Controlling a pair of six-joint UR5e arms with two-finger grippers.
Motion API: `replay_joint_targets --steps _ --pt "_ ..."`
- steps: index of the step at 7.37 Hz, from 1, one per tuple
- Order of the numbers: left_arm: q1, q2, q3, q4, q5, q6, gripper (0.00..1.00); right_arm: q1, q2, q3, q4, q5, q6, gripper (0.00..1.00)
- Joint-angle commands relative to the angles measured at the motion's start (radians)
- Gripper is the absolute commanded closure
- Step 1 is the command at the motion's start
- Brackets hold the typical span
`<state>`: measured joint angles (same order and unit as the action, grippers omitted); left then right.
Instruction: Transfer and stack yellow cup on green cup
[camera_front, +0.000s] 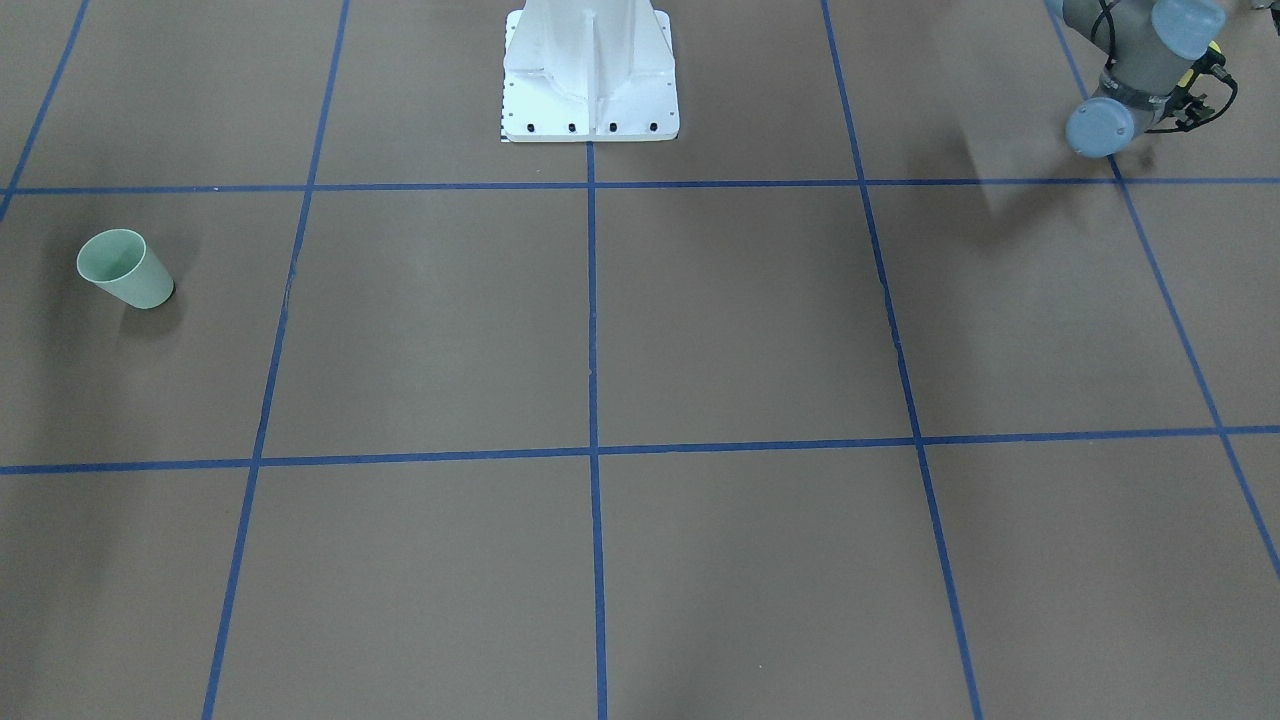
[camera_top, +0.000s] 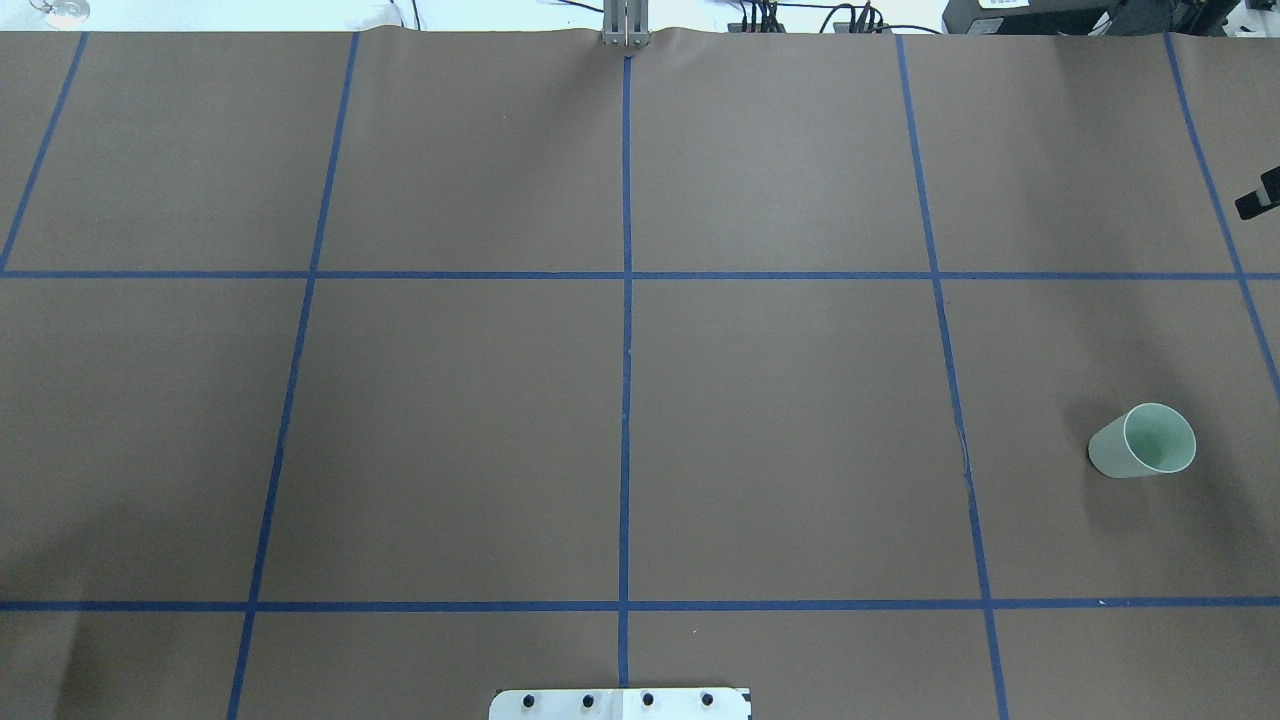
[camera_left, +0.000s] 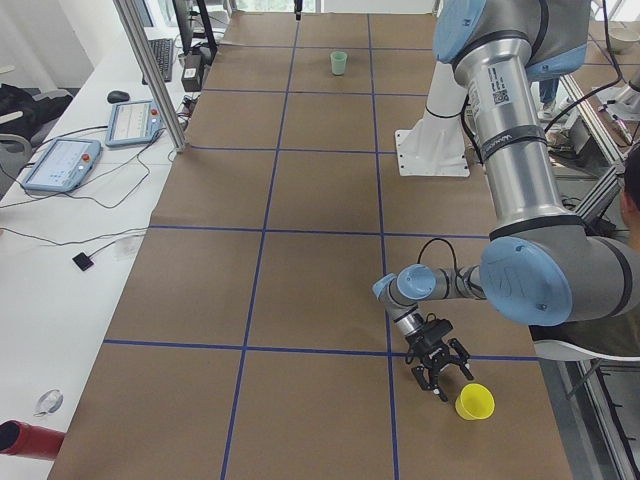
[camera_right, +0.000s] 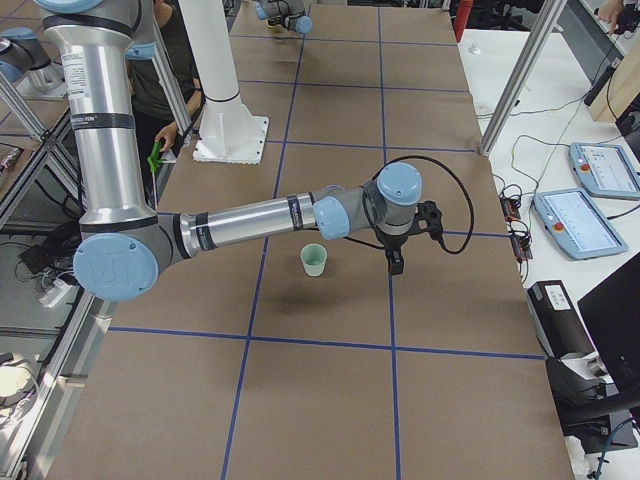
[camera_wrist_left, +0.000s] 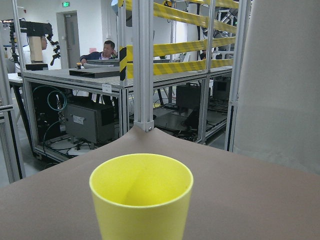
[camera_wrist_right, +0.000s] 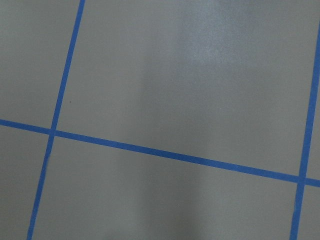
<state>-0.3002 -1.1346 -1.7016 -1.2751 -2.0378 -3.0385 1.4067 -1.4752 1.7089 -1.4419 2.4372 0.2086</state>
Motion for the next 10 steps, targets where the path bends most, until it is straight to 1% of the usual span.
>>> replay_joint_targets --steps 1,5,7,8,9,10 --pt "0.044 0.006 0.007 -0.007 -0.031 -0.017 0.06 0.0 0.001 0.0 0.002 -0.001 0.0 0.0" --pt "0.064 0.006 0.066 -0.07 -0.03 -0.028 0.07 0.0 0.001 -0.003 0.002 -0.001 0.0 0.0" --pt "0.081 0.006 0.095 -0.11 -0.025 -0.039 0.09 0.0 -0.001 0.001 0.002 0.0 0.0 0.0" --pt "0.084 0.007 0.096 -0.11 -0.025 -0.04 0.14 0.0 0.001 0.001 0.002 -0.001 0.0 0.0" --pt "0.09 0.006 0.096 -0.112 -0.025 -0.074 0.32 0.0 0.001 0.001 0.002 -0.001 0.0 0.0" --pt "0.099 0.01 0.096 -0.113 -0.025 -0.08 0.58 0.0 0.001 0.001 0.002 -0.001 0.0 0.0"
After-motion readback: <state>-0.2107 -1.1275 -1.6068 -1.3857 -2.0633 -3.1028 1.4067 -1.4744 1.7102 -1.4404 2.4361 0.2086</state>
